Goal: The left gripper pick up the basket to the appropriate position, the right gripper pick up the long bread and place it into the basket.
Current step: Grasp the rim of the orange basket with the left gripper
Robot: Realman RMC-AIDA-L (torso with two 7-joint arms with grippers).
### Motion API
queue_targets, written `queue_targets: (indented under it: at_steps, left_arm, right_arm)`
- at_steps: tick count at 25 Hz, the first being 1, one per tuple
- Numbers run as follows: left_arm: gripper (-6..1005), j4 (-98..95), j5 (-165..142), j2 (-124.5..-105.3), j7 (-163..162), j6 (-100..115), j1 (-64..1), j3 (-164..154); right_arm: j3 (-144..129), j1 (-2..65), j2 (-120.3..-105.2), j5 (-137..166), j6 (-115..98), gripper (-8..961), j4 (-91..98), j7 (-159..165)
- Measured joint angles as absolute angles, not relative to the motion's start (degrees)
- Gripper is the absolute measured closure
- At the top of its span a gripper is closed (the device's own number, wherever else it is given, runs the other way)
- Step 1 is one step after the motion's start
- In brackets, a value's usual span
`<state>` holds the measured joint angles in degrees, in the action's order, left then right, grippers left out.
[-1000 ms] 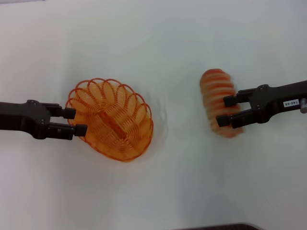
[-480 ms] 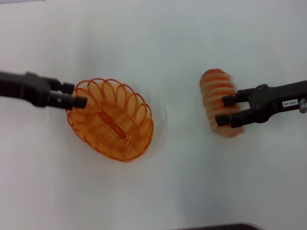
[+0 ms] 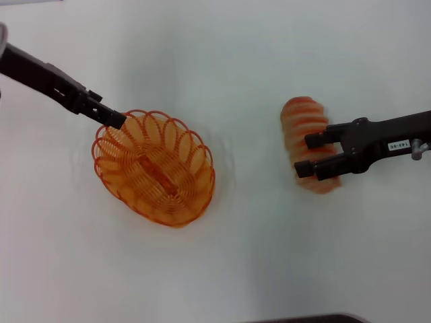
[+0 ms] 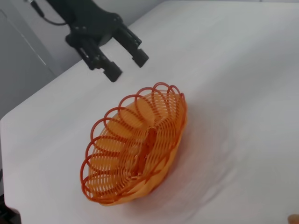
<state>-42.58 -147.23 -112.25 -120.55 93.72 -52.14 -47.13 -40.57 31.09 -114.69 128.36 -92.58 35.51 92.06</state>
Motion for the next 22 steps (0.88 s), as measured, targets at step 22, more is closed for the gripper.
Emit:
queue_targets:
  at_steps: [22]
  left_arm:
    - [297, -42.15, -159.02, -117.9, -131.17, 85.27, -54.17, -51.43]
  right_arm:
    - [-40.61, 31.55, -115.08, 128.28, -91.18, 60, 34.26, 89.85]
